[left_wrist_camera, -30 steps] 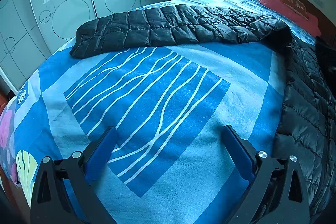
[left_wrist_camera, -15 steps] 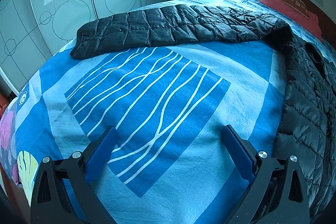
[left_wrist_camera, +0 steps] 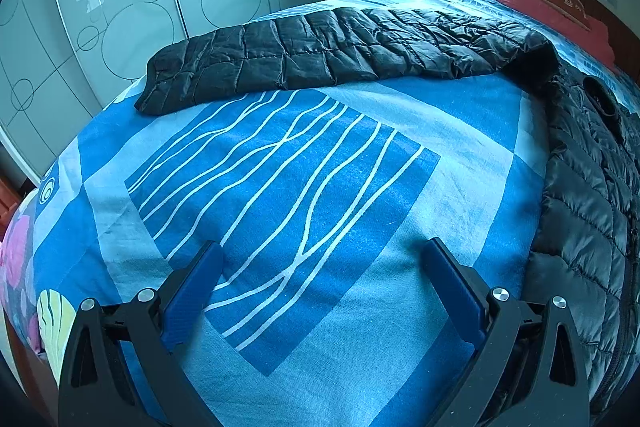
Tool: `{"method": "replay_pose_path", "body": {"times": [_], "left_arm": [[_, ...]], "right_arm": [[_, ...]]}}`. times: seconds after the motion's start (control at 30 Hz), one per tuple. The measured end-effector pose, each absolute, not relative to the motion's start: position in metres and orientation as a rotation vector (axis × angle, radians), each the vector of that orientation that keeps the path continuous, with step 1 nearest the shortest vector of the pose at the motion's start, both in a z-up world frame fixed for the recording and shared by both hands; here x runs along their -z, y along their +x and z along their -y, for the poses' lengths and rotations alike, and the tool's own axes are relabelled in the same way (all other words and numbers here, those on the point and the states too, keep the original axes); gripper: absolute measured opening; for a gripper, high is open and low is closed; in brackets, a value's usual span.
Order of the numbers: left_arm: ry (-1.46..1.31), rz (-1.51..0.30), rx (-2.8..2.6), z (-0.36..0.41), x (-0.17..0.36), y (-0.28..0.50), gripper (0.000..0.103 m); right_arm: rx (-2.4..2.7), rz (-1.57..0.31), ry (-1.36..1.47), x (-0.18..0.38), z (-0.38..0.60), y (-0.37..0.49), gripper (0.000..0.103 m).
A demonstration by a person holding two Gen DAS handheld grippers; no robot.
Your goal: Fold large clothes
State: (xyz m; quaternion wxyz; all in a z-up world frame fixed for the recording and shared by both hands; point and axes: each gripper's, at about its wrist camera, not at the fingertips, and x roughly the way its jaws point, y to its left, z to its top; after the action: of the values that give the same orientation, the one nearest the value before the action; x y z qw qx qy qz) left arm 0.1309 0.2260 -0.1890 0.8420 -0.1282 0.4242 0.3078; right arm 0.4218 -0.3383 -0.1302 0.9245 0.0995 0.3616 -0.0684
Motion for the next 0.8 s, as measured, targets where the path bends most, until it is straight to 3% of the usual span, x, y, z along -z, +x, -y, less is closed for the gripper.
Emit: {"method": "replay_pose_path", "body": {"times": [0.13, 0.33, 0.57, 0.8], "left_arm": [[-0.270, -0.897, -0.651, -0.226, 0.189, 0.131, 0.099], [-0.268, -0.896, -0.651, -0.225, 0.190, 0.131, 0.099], [-0.269, -0.895, -0.651, -0.225, 0.190, 0.131, 0.099], [-0.270, -0.892, -0.651, -0.225, 0.190, 0.131, 0.099]], "right_arm": [[0.154, -0.902, 0.160, 0.170, 0.341, 0.465, 0.052], [0.145, -0.820, 0.099, 0.141, 0.305, 0.431, 0.051], [0.107, -0.852, 0.076, 0.170, 0.275, 0.408, 0.053], [0.066, -0.821, 0.128, 0.146, 0.257, 0.383, 0.053]]}}
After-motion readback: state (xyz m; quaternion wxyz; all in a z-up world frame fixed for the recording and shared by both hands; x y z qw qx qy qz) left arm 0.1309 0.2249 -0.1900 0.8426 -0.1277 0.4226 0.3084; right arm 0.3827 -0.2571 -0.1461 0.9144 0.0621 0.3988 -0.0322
